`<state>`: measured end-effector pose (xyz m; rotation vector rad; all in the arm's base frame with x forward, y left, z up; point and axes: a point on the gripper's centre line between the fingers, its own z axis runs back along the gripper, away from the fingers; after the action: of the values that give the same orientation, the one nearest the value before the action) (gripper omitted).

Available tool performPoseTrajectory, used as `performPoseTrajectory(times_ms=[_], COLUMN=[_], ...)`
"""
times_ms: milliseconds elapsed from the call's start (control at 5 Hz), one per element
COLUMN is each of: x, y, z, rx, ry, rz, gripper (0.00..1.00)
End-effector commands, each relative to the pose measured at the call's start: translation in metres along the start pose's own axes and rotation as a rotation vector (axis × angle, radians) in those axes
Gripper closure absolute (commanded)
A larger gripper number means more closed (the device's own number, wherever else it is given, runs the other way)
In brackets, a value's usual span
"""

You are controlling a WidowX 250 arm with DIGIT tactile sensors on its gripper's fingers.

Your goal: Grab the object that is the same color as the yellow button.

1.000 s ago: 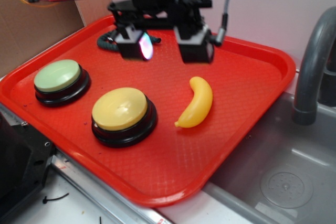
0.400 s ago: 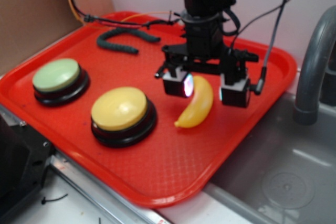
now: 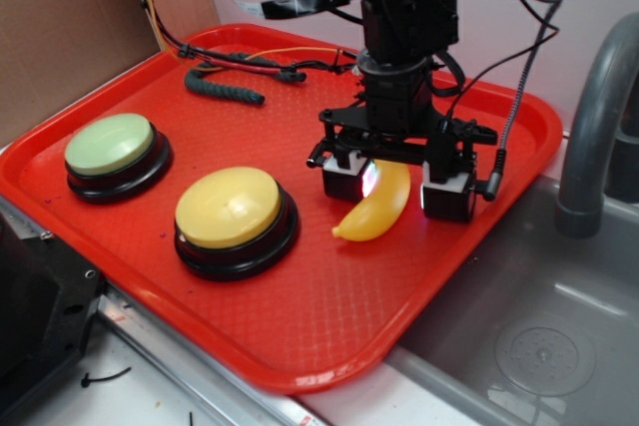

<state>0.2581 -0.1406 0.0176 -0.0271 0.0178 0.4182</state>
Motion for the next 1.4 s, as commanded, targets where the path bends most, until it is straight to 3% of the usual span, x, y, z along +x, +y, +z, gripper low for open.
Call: performPoseTrajectory(times_ms=[0,400,600,1000,1200], x=[0.005,0.027,0.038,0.046,0.047], y=[0.014,0.047,0.080,0.120,0.128], z=[0.035,0.107,0.147,0.182,0.184], rx=[0.017,0.002,-0.058,-0.099,-0.080], ry=[-0.024,-0.064,-0.054,-0.036,-0.020], rz=[-0.004,-0.101,-0.112,-0.130,-0.107], gripper=[1.00,1.00,1.00,1.00,1.00])
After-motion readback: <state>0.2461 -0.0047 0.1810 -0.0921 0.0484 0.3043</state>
